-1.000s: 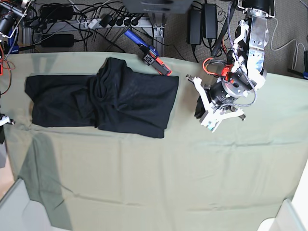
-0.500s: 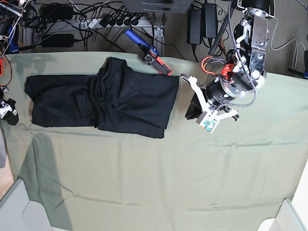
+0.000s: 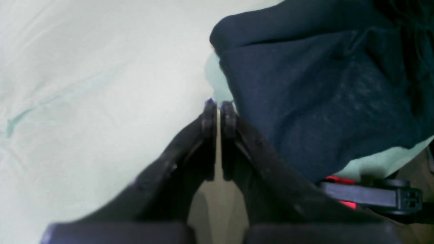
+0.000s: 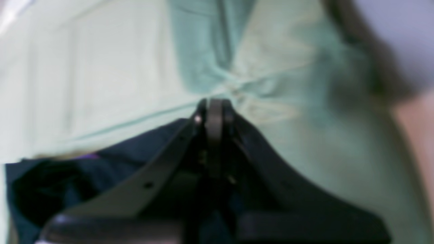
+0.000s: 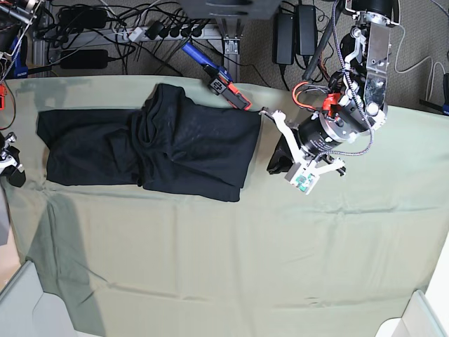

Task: Fold the T-shirt properly
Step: 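Move the right gripper to the other strip end and grasp it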

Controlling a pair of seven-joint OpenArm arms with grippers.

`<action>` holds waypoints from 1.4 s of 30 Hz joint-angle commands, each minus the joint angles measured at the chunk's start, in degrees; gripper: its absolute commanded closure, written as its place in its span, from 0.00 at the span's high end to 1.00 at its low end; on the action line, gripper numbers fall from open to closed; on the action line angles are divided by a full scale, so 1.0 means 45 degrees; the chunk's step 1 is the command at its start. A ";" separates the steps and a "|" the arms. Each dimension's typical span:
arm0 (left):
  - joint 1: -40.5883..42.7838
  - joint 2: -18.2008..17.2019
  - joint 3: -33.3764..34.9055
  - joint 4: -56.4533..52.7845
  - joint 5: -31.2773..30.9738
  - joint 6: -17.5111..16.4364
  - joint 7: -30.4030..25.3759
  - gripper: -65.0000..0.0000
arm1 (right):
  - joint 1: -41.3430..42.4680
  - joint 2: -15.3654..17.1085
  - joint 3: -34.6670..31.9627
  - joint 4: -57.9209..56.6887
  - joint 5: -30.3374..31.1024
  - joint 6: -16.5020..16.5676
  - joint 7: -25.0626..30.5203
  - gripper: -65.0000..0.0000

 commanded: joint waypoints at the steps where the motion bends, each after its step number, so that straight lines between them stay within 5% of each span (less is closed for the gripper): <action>1: -0.0141 -0.0010 -0.0010 0.0068 -0.0141 -0.0291 -0.0374 0.04 | 0.0180 0.0330 -0.0238 0.0219 0.0369 0.1156 0.0117 0.00; 6: -0.0175 -0.0010 -0.0010 -0.0452 0.0121 -0.0291 -0.0583 0.04 | 0.0189 0.0170 -0.2769 0.0364 0.1525 0.1583 -0.0219 0.00; 19: -0.0233 -0.0053 -0.0010 -0.0461 0.0690 -0.0291 -0.0578 0.04 | 0.0160 -0.2419 -0.6324 0.4444 0.1564 0.1749 -0.0952 0.00; 24: -0.0228 -0.0083 -0.0015 -0.0461 0.0661 -0.0291 -0.0573 0.04 | 0.0112 -0.2395 -0.8004 0.4386 -0.0107 0.1719 -0.0894 0.00; 32: -0.0228 -0.0078 -0.0010 -0.0461 0.0078 -0.0291 -0.0248 0.04 | 0.0141 -0.1991 -0.8165 0.4124 -0.3269 0.1705 0.0379 0.00; 39: -0.0131 -0.0078 -0.0010 -0.0457 -0.0248 -0.0325 0.0092 0.04 | 0.0782 -0.1545 -0.8150 0.2696 -0.4163 0.1651 0.0923 0.00; 42: -0.0131 -0.0073 -0.0015 -0.0452 -0.0797 -0.0918 0.0189 0.04 | 0.1331 -0.1462 -0.8150 0.1729 -0.4279 0.1622 0.1069 0.00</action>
